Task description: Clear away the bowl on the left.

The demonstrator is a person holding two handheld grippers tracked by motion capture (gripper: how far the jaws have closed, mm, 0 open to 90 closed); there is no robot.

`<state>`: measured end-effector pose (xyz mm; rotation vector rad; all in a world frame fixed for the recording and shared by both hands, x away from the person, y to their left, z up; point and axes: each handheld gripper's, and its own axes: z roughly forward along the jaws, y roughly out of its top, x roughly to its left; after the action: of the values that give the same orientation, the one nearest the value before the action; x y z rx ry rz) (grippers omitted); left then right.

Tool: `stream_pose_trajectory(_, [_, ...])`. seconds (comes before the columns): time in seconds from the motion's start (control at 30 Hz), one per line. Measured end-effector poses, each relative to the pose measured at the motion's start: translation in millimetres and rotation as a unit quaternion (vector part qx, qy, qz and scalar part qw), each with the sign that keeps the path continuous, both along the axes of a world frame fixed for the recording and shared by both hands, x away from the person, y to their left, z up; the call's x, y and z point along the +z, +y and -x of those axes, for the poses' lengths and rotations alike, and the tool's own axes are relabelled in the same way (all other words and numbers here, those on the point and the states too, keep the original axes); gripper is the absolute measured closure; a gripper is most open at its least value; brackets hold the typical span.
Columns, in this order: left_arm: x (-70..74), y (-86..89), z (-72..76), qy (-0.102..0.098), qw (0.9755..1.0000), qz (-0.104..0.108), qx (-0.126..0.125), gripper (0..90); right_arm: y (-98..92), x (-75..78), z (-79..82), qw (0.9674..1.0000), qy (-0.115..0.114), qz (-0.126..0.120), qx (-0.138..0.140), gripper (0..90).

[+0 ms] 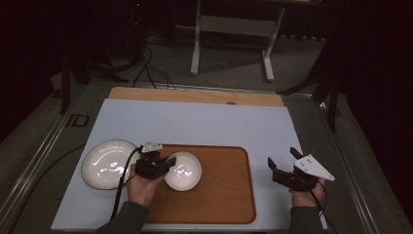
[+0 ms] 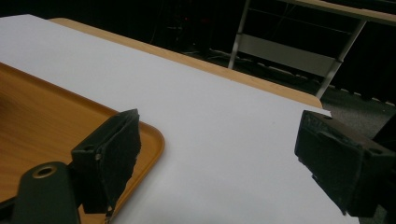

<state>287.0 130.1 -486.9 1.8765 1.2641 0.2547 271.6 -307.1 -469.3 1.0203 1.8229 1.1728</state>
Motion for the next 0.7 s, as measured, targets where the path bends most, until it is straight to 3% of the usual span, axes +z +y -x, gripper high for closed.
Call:
stream_pose_trajectory(0.5, [-8.4, -8.4, -0.8, 0.009, 0.9998, -0.015, -0.006, 80.6, -0.2, 0.3, 0.4, 1.0, -0.001, -0.001, -0.001, 14.0])
stream_pose_trajectory(0.7, [-13.8, -11.5, -2.2, 0.026, 0.9995, -0.014, -0.01, 80.7, 0.0, 0.3, 0.6, 1.0, -0.001, -0.001, 0.0, 14.0])
